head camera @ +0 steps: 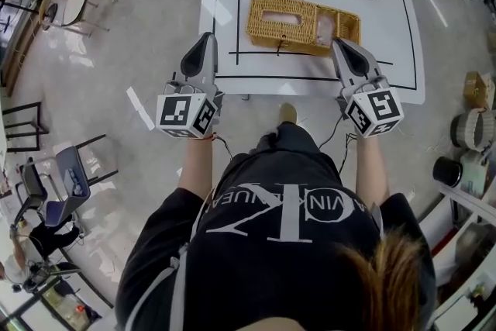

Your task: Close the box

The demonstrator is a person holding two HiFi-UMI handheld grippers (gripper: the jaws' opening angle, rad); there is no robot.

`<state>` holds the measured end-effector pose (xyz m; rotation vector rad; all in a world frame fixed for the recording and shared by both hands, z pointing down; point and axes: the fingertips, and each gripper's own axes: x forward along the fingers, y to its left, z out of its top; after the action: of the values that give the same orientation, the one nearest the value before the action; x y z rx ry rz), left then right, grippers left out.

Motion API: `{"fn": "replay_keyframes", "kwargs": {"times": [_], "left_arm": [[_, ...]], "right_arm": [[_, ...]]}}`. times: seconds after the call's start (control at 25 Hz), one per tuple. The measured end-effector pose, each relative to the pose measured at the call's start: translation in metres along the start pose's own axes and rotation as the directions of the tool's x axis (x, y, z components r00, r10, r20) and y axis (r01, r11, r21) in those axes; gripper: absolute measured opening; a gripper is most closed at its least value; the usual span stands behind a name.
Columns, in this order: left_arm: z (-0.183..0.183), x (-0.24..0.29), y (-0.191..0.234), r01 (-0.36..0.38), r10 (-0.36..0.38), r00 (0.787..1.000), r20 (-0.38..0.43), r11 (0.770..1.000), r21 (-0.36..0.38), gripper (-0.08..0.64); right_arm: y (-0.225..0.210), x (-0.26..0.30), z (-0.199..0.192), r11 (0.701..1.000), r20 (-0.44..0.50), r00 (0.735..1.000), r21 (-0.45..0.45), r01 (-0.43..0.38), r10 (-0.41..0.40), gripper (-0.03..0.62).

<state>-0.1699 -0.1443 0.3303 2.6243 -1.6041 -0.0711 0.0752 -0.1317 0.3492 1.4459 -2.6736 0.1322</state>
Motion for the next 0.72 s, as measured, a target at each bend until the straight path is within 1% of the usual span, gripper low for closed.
{"fn": "replay_keyframes", "kwargs": {"times": [0.16, 0.4, 0.72], "left_arm": [[0.008, -0.002, 0.003, -0.015, 0.015, 1.000, 0.027, 1.000, -0.004, 0.011], [0.010, -0.004, 0.000, -0.020, 0.020, 0.999, 0.037, 1.000, 0.016, 0.011], [0.021, -0.009, 0.006, -0.035, 0.034, 0.998, 0.062, 0.999, 0.016, 0.011]], "right_arm": [[0.000, -0.004, 0.009, 1.000, 0.028, 1.000, -0.006, 0.011, -0.011, -0.002], [-0.004, -0.007, 0.021, 0.999, 0.067, 0.997, -0.009, 0.031, -0.031, -0.002], [-0.004, -0.007, 0.035, 0.999, 0.097, 0.995, -0.028, 0.027, -0.024, -0.002]]}}
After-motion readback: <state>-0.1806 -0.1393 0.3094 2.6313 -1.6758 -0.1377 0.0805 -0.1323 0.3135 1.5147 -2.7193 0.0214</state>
